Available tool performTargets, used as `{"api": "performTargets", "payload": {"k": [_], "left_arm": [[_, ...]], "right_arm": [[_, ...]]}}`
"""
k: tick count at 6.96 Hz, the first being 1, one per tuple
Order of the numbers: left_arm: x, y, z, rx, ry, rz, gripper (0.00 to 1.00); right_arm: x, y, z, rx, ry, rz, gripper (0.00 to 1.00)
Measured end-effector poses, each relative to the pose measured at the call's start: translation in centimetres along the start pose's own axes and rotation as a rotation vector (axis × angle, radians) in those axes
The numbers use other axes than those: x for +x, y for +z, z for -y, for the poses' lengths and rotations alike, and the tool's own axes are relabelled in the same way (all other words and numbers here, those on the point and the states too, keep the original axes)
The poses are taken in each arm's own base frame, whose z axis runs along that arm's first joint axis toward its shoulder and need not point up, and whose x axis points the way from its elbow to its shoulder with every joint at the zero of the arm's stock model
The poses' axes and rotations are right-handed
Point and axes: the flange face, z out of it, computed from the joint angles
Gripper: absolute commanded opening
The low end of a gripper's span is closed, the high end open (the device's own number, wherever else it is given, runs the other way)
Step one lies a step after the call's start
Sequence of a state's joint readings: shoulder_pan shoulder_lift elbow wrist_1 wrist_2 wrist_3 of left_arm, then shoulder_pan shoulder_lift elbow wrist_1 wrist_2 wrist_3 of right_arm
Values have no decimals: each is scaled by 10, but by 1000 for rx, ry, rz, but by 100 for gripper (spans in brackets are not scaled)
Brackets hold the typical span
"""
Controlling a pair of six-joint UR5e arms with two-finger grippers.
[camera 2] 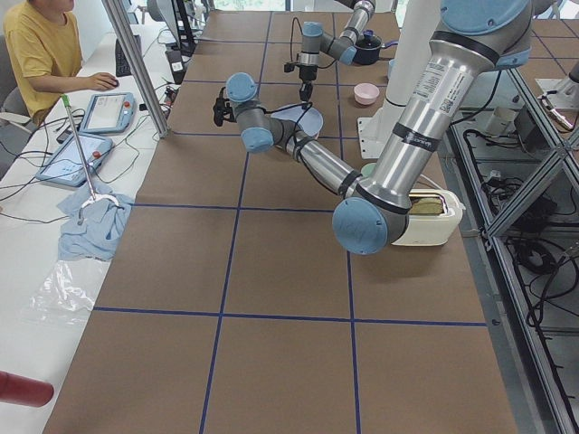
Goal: Stack three plates with pink and blue
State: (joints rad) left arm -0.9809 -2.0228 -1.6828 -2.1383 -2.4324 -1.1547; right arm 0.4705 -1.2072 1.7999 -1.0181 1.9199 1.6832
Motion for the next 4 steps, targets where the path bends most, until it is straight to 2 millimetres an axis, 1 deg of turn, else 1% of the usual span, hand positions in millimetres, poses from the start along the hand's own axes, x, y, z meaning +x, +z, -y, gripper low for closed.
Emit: {"api": "performTargets", "payload": {"k": [3, 4], "left_arm": [[-1, 1, 0, -2, -2, 1, 82], [-1, 0, 0, -2, -2, 1, 82]], "right_arm": [[-6, 1, 3, 38, 9, -13, 100], [-9, -3, 7, 49, 10, -13, 100]]}}
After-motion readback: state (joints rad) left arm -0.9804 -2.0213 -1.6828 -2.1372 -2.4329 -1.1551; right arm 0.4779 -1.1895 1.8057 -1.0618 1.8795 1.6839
